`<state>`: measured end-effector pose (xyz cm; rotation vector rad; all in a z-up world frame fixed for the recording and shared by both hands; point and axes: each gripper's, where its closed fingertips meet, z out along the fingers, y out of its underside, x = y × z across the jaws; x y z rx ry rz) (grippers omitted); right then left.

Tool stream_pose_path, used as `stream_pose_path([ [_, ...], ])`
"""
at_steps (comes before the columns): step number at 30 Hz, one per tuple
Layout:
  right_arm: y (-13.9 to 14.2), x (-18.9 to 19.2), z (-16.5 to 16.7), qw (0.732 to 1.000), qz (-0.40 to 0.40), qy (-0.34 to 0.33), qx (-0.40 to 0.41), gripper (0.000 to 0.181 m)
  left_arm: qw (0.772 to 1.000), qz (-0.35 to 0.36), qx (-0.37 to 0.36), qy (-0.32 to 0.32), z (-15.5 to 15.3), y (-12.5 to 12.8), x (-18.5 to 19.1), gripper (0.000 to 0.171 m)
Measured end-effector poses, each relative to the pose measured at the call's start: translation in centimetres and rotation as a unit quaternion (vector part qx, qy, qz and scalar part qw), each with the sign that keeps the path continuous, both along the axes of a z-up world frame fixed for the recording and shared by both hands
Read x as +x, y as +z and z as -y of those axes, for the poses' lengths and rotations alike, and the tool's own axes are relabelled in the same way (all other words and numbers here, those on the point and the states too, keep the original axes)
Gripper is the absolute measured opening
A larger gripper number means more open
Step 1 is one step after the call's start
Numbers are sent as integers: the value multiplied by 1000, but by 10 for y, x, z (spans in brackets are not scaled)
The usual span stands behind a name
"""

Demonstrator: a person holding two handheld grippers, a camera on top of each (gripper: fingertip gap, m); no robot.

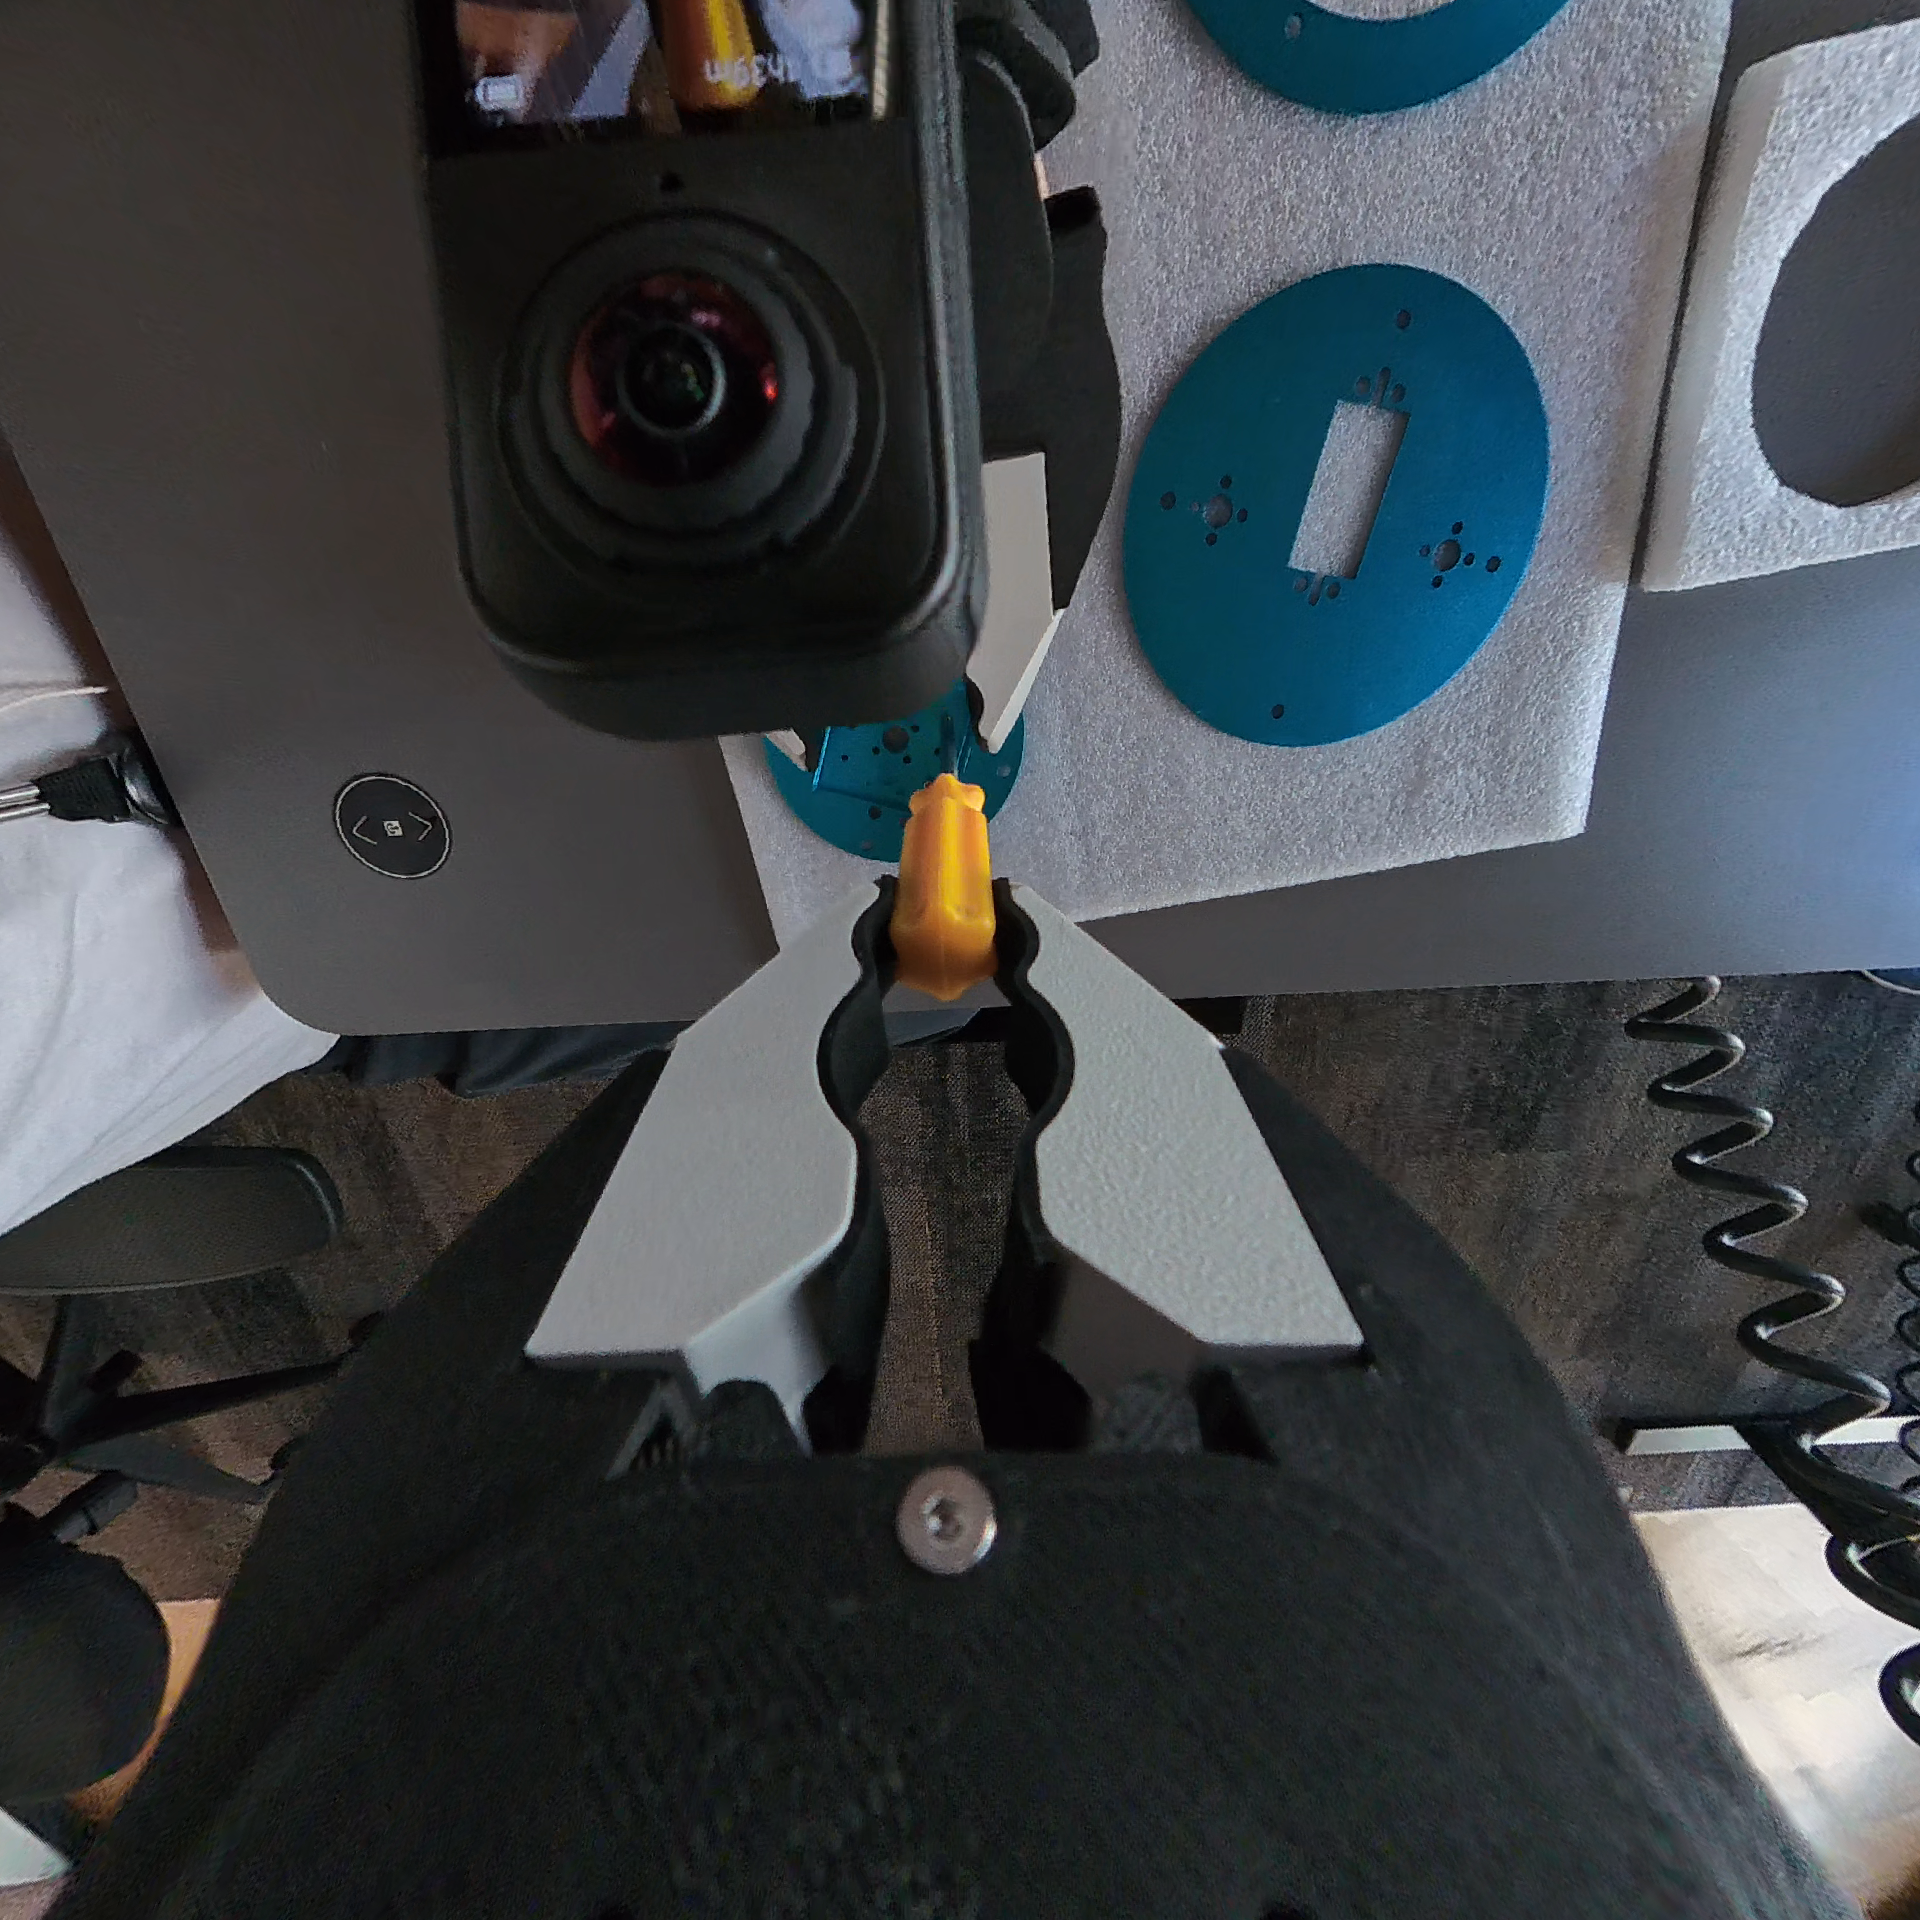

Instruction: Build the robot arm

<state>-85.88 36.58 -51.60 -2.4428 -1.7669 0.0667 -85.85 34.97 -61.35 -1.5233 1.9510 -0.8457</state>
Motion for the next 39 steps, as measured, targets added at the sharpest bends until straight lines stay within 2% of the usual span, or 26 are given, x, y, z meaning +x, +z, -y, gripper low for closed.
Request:
stream_pose_path([
  [7, 0, 2, -4, 1000, -2, -16, -24, 16, 1000, 0, 0, 1, 0, 0, 0, 49],
  [11, 0, -3, 4, 999, 24, 23, 16, 16, 1000, 0, -2, 1, 0, 0, 0, 49],
  [16, -1, -4, 13, 998, 28, 15, 62, 17, 1000, 0, -2, 2, 0, 0, 0, 49],
  [23, -5, 6, 25, 992, -13, -77, 101, 17, 1000, 0, 0, 2, 0, 0, 0, 49],
  [28, -7, 17, 23, 978, -87, -180, 65, 17, 1000, 0, 0, 2, 1, 0, 0, 49],
  [31, 9, 21, 15, 963, -148, -217, 55, 17, 1000, 0, 0, 3, 1, 0, 0, 49],
  [34, 24, 23, 14, 961, -170, -213, 46, 17, 1000, -1, 2, 3, 1, 0, 0, 49],
  [38, 31, 29, 20, 970, -146, -190, 43, 16, 1000, 0, -2, 8, 1, 0, 0, 49],
  [39, 31, 30, 21, 972, -141, -184, 39, 16, 1000, -3, -11, 6, 4, 1, 0, 55],
])
